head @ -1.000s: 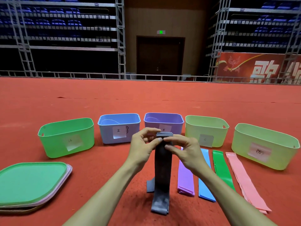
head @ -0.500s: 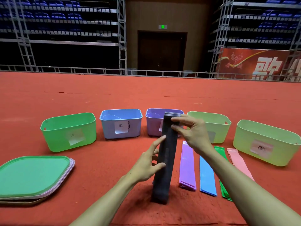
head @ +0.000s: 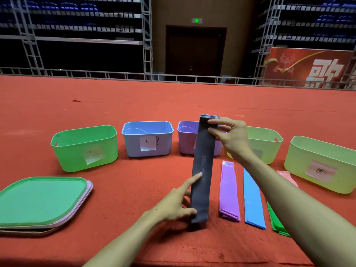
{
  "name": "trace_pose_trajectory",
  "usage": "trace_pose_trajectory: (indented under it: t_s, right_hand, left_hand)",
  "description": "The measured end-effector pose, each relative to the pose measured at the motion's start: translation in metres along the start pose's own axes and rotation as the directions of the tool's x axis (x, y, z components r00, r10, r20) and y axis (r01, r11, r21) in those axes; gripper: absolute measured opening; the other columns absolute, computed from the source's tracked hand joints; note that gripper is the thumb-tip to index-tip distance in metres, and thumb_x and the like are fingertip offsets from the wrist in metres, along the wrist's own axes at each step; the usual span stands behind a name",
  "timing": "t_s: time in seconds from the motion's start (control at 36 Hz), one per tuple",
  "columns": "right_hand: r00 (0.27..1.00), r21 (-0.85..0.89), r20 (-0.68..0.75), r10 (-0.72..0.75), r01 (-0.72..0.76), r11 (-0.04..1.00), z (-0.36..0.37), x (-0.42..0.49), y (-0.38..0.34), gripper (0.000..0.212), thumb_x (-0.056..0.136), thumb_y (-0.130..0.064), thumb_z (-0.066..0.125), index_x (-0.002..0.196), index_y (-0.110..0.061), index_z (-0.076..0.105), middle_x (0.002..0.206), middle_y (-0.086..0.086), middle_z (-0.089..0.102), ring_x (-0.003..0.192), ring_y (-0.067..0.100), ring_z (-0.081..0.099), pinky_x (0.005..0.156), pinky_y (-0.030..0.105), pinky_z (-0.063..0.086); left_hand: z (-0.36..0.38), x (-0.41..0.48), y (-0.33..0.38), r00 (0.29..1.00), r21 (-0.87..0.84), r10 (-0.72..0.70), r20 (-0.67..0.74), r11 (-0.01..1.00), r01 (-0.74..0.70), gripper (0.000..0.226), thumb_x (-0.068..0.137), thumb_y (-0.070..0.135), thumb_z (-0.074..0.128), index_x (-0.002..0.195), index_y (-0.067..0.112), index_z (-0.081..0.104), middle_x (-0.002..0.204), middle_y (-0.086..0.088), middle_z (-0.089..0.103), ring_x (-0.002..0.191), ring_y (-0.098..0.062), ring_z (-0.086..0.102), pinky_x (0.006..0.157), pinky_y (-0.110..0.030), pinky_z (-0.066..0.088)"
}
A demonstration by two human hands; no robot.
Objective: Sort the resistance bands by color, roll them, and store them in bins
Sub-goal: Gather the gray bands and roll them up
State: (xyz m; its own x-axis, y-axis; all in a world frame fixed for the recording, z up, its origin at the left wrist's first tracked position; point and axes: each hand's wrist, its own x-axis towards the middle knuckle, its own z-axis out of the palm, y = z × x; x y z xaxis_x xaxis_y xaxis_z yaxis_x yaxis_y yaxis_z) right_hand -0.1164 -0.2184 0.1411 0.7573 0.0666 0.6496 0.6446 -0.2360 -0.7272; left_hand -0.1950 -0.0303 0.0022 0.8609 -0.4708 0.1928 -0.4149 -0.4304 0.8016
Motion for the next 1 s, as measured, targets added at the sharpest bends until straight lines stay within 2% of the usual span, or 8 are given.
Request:
trace_pose_trajectory:
  t_s: [0.19,0.31,0.42,0.58,0.72,0.83,0.94,1.0]
  right_hand:
    - [0.997,-0.086,0.015,0.079,-0.077,0.993,0.017,0.014,0.038,0.025,0.078,0.003,0.073,0.094,-0.016,0.074,0.086,-0.002,0.071,0.071,0.002,0.064,0.077,0.03,0.056]
    - [0.989,-0.121,0.011,0.145,-0.142,0.982,0.03,0.021,0.066,0.027,0.078,0.003,0.073,0.09,-0.022,0.073,0.079,-0.002,0.071,0.058,0.0,0.059,0.063,0.022,0.052]
    - [0.983,-0.17,0.007,0.182,-0.178,0.969,0.047,0.024,0.098,0.031,0.076,0.003,0.074,0.086,-0.026,0.072,0.075,-0.008,0.069,0.055,-0.008,0.056,0.068,0.028,0.052]
    - [0.96,-0.26,0.031,0.279,-0.262,0.93,0.07,0.016,0.156,0.02,0.074,-0.006,0.078,0.09,-0.018,0.077,0.067,-0.015,0.065,0.058,0.0,0.057,0.075,0.041,0.059]
    - [0.927,-0.317,0.092,0.364,-0.319,0.893,0.089,0.0,0.195,0.022,0.073,-0.004,0.079,0.093,-0.013,0.077,0.077,-0.006,0.069,0.065,0.006,0.06,0.078,0.042,0.058]
    - [0.91,-0.337,0.138,0.391,-0.328,0.882,0.104,-0.009,0.216,0.022,0.071,-0.006,0.081,0.091,-0.016,0.077,0.083,-0.007,0.072,0.075,0.012,0.065,0.079,0.03,0.055]
    - [0.895,-0.323,0.171,0.411,-0.344,0.882,0.116,-0.011,0.223,0.022,0.073,-0.005,0.08,0.093,-0.012,0.077,0.086,-0.005,0.071,0.075,0.001,0.059,0.071,0.003,0.042]
    - [0.891,-0.349,0.187,0.415,-0.334,0.875,0.119,-0.014,0.226,0.021,0.073,-0.007,0.08,0.094,-0.011,0.077,0.088,-0.007,0.07,0.08,0.001,0.06,0.07,0.002,0.039]
  left_hand:
    - [0.005,-0.003,-0.016,0.995,-0.141,-0.081,0.066,0.986,0.09,0.111,0.072,0.0,0.071,0.14,0.063,0.01,0.113,-0.005,0.06,0.071,-0.019,0.058,0.071,-0.048,0.055]
    - [0.003,-0.003,-0.028,0.98,-0.208,-0.148,0.131,0.963,0.173,0.111,0.073,-0.002,0.073,0.142,0.06,0.012,0.109,-0.012,0.058,0.064,-0.013,0.058,0.061,-0.032,0.053]
    - [-0.003,0.002,-0.037,0.956,-0.258,-0.213,0.201,0.93,0.261,0.111,0.073,-0.002,0.076,0.147,0.051,0.011,0.086,-0.014,0.057,0.055,-0.011,0.055,0.053,-0.024,0.048]
    - [-0.006,0.006,-0.05,0.911,-0.22,-0.339,0.237,0.894,0.39,0.11,0.072,0.004,0.079,0.151,0.041,0.012,0.076,-0.011,0.06,0.063,-0.014,0.056,0.061,-0.027,0.047]
    - [-0.01,0.006,-0.056,0.851,-0.28,-0.395,0.346,0.822,0.495,0.111,0.073,-0.002,0.078,0.152,0.033,0.008,0.075,-0.014,0.064,0.068,-0.021,0.062,0.072,-0.037,0.054]
    - [-0.017,0.005,-0.058,0.808,-0.282,-0.427,0.407,0.782,0.555,0.111,0.074,-0.005,0.076,0.153,0.03,0.006,0.078,-0.017,0.064,0.065,-0.021,0.065,0.073,-0.037,0.056]
    - [-0.022,0.004,-0.062,0.777,-0.287,-0.459,0.43,0.747,0.6,0.112,0.073,-0.008,0.076,0.153,0.029,0.006,0.077,-0.017,0.065,0.066,-0.023,0.067,0.075,-0.039,0.058]
    - [-0.024,0.003,-0.062,0.765,-0.272,-0.47,0.44,0.742,0.612,0.112,0.073,-0.008,0.076,0.153,0.029,0.006,0.074,-0.014,0.066,0.066,-0.024,0.068,0.077,-0.042,0.058]
